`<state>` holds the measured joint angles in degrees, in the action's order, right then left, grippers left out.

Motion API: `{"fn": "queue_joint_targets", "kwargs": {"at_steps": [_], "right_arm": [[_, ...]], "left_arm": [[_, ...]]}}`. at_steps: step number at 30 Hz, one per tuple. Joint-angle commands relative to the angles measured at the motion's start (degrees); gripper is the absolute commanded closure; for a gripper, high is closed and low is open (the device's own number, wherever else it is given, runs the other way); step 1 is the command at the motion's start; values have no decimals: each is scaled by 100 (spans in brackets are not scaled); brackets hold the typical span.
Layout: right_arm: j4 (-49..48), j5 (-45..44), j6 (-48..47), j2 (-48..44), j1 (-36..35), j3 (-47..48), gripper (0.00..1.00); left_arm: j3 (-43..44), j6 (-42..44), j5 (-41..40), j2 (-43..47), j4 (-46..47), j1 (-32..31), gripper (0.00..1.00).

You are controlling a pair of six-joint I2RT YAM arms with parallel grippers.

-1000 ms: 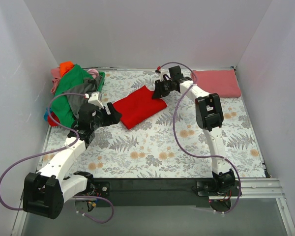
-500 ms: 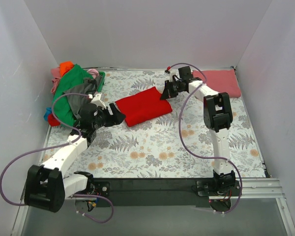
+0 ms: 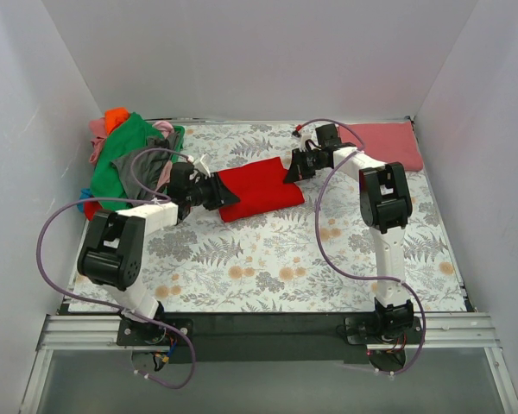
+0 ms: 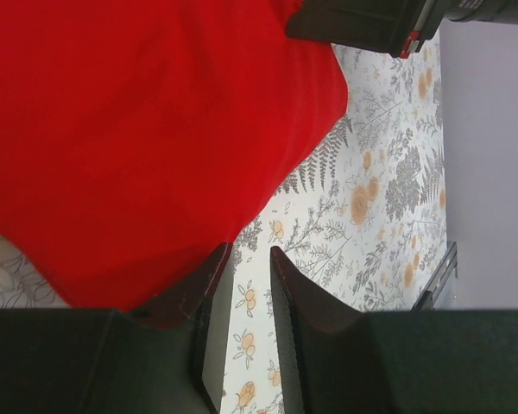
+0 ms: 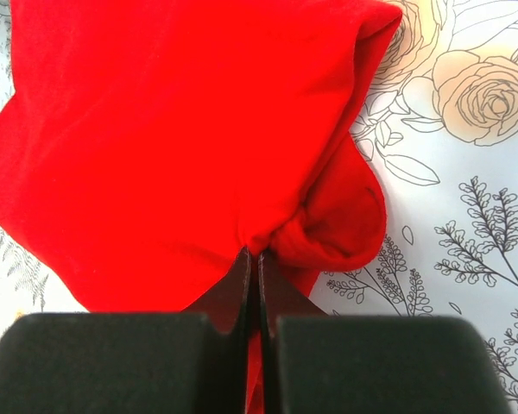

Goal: Fold and stack the t-shirts
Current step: Fold the tshirt

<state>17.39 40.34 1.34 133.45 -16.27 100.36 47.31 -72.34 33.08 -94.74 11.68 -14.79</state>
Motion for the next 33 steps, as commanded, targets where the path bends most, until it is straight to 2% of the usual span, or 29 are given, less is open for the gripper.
{"fn": "queue_joint_targets", "kwargs": {"at_steps": [1, 6, 14, 17, 23, 24, 25, 26, 28, 29, 33], "right_arm": [[-139, 141, 6, -311, 10, -69, 99], [-174, -25, 15, -424, 98, -209, 99], [-394, -158, 94, -697, 291, -823, 99], [-622, -228, 112, -1021, 335, -1148, 99], [-790, 236, -117, -1259, 379, -1413, 98], [-790, 273, -291, -1295, 388, -1448, 93], [-772, 273, -362, -1365, 388, -1466, 84], [-711, 238, -502, -1478, 379, -1466, 70], [-570, 177, -678, -1593, 379, -1361, 59], [-509, 107, -827, -1689, 379, -1317, 56], [-114, -193, -1091, -1875, 388, -1089, 56]], "left_arm": [[349, -140, 225, -385, 317, -51, 81], [446, -88, 32, -941, -7, -51, 89], [340, 88, -714, -1135, -570, -51, 93], [445, 175, -987, -1056, -641, -42, 90], [665, 509, -751, -757, -589, -51, 71], [674, 562, -690, -661, -536, -42, 69], [666, 650, -645, -408, -509, -51, 62], [674, 703, -628, -292, -483, -42, 58], [674, 834, -619, 59, -474, -51, 54], [683, 870, -610, 165, -474, -51, 53], [683, 967, -540, 465, -492, -51, 52]]}}
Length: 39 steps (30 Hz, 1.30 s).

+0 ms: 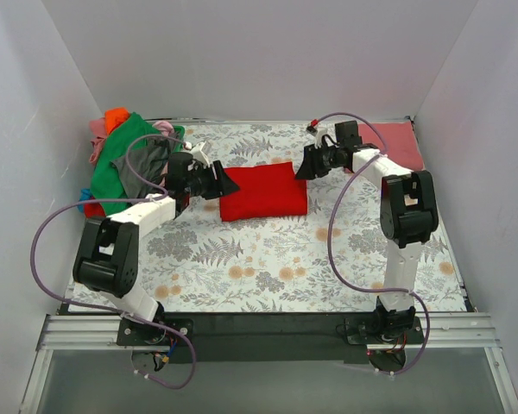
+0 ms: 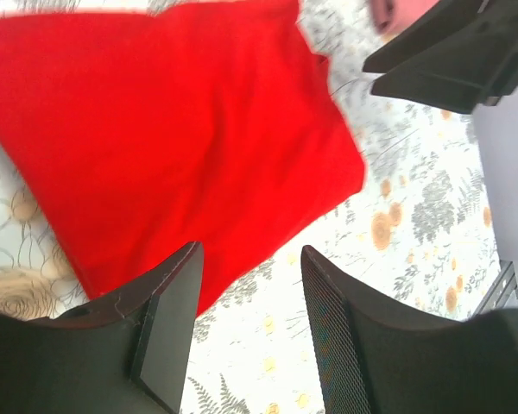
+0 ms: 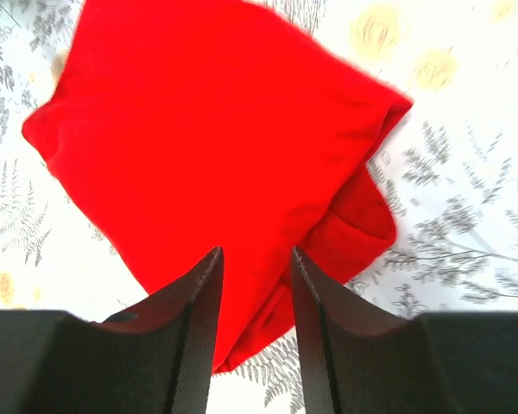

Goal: Fold and stack the t-shirts
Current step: Fold the tshirt

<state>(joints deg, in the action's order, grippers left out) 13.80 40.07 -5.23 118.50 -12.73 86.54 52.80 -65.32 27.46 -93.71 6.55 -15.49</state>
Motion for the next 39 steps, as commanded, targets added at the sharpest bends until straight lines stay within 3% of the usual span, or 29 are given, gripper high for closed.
{"fn": "queue_joint_targets", "kwargs": {"at_steps": [1, 5, 8, 14, 25, 28, 31, 32, 34, 39], "right_arm": [[263, -149, -452, -406, 25, 302, 58], [570, 1094, -514, -171, -159, 486, 79], [755, 1782, -374, 163, -563, 714, 89], [729, 1654, 241, 840, -1345, 1215, 89], [808, 124, 295, 1211, -1074, 926, 90], [1123, 498, -125, 1124, -1021, 978, 87], [1711, 957, -829, 774, -1012, 1145, 77], [1783, 924, -952, 641, -1003, 1172, 69], [1845, 757, -1137, 351, -916, 1120, 61], [1837, -709, -892, -143, -495, 952, 39]], "left_arm": [[117, 265, 127, 397, 13, 28, 52], [-111, 152, 303, 494, 215, 19, 55], [-348, 99, 312, 582, 356, 19, 58], [-674, 142, 251, 907, 400, 19, 60], [-832, 90, 453, 881, 532, 19, 60], [-823, 81, 435, 890, 532, 19, 60], [-832, 168, 365, 1047, 479, 19, 60], [-806, 264, 252, 1118, 366, 19, 60], [-753, 361, 120, 1355, 199, 19, 59], [-875, 625, -205, 2101, -329, 19, 58]]}}
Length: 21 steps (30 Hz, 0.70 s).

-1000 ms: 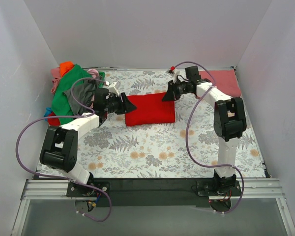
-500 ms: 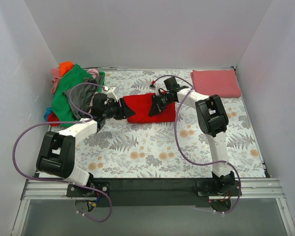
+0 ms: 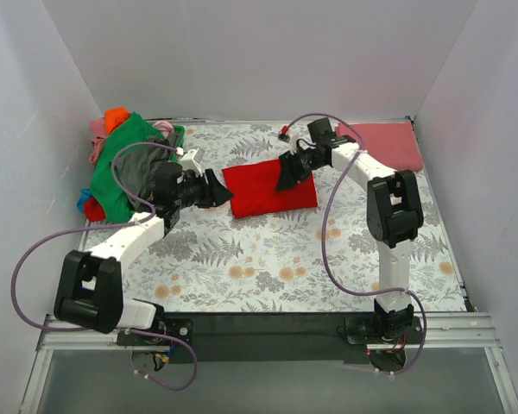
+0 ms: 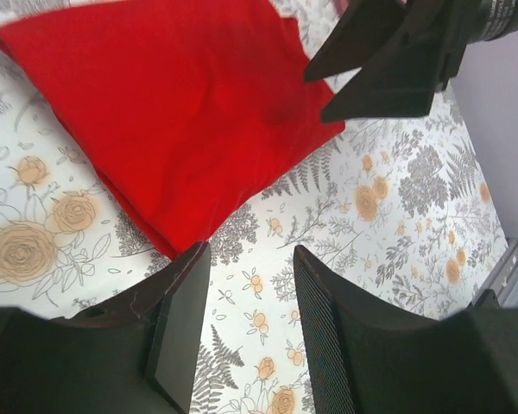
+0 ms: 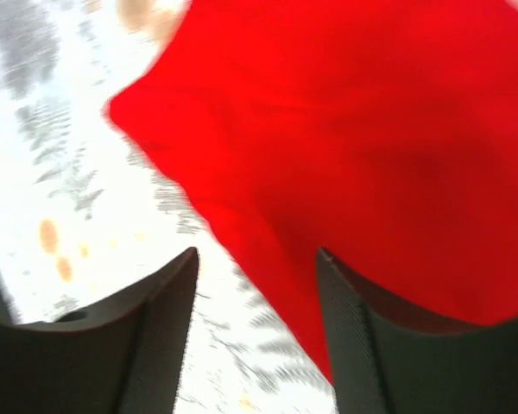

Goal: Fold and stack the t-shirts
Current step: Fold the tshirt

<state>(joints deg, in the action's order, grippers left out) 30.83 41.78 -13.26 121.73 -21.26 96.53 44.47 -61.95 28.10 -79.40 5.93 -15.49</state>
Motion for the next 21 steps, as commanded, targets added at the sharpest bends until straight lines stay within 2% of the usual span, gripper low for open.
{"fn": "queue_joint_targets", "kwargs": {"at_steps": [1, 4, 6, 7, 12, 16, 21], "right_arm": [[125, -1439, 6, -431, 411, -55, 35], [38, -2547, 630, -239, 447, 41, 23], [2, -2823, 1078, -133, 456, 111, 19], [-33, -3033, 1245, -28, 456, 181, 2], [-77, -3168, 1492, 421, 464, 603, 1], [-16, -2458, 1650, 711, 447, 683, 1], [2, -1718, 1712, 729, 280, 332, 2]], "left_arm": [[-96, 315, -322, 967, -329, 19, 58], [-377, 394, -480, 1529, -531, 19, 57], [-509, 430, -542, 1786, -732, 19, 57], [-631, 482, -568, 1900, -786, 19, 57], [-843, 676, -805, 2393, -1077, 19, 55], [-878, 720, -859, 2438, -1112, 19, 55], [-913, 764, -946, 2438, -1147, 19, 55]]}}
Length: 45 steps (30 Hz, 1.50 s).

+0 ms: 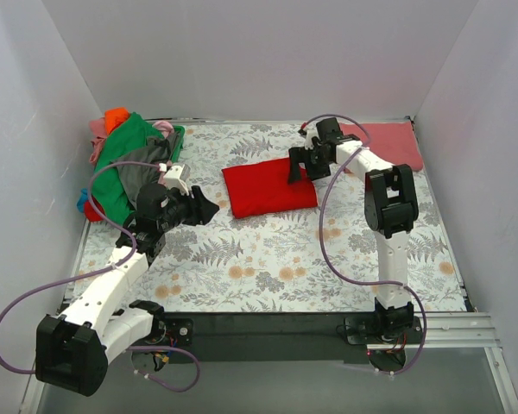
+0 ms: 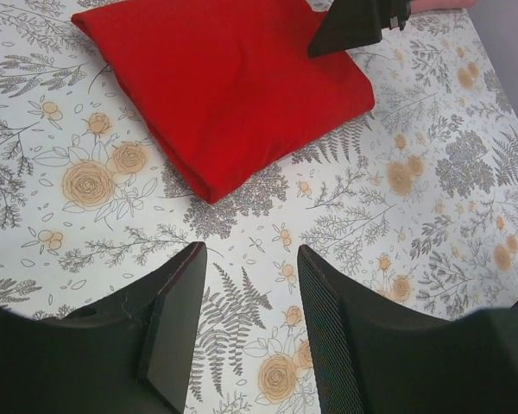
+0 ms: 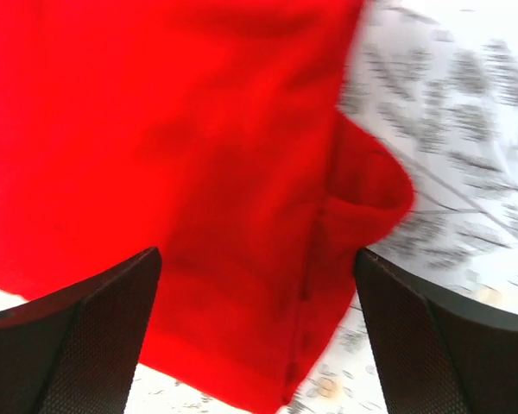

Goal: Fold and stack the t-shirts
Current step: Fold the tshirt, then neatly place the folded tshirt to the corner

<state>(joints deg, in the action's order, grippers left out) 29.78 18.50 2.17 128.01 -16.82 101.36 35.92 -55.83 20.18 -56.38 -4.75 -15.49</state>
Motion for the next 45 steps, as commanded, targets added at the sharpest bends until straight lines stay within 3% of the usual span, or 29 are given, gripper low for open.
{"fn": "queue_joint_targets", "kwargs": {"at_steps": [1, 9, 10, 12, 13, 14, 18, 19, 20, 25, 27, 36, 45], "right_arm": [[107, 750, 178, 111, -190, -195, 4], [81, 733, 275, 269, -313, -249, 42], [89, 803, 240, 304, -305, -196, 56], [107, 918, 196, 365, -252, -126, 72], [124, 1040, 170, 392, -208, -30, 89], [133, 1111, 143, 409, -129, 32, 98], [344, 2207, -547, 462, 275, 366, 99], [423, 3046, -682, 453, 380, 480, 99], [476, 3298, -727, 453, 590, 585, 99], [678, 3687, -999, 357, 1005, 1060, 99], [818, 3547, -1140, 357, 1093, 1376, 99], [1092, 974, -1887, 295, 1146, 2642, 99], [969, -57, -2186, 199, 1146, 3083, 99]], "left_arm": [[-68, 152, -155, 153, -78, 19, 55], [-77, 161, -243, 241, -122, 19, 55], [-85, 169, -269, 250, -122, 19, 55], [-77, 169, -278, 242, -148, 19, 55], [-77, 169, -304, 242, -175, 19, 55], [-68, 178, -313, 250, -192, 19, 55], [-85, 169, -340, 329, -254, 19, 55], [-85, 169, -357, 347, -280, 19, 55], [-77, 169, -366, 356, -280, 19, 55], [-85, 161, -401, 356, -289, 28, 55], [-77, 161, -410, 338, -289, 19, 55], [-68, 196, -428, 321, -333, 19, 55], [-68, 213, -410, 259, -316, 19, 55]]}}
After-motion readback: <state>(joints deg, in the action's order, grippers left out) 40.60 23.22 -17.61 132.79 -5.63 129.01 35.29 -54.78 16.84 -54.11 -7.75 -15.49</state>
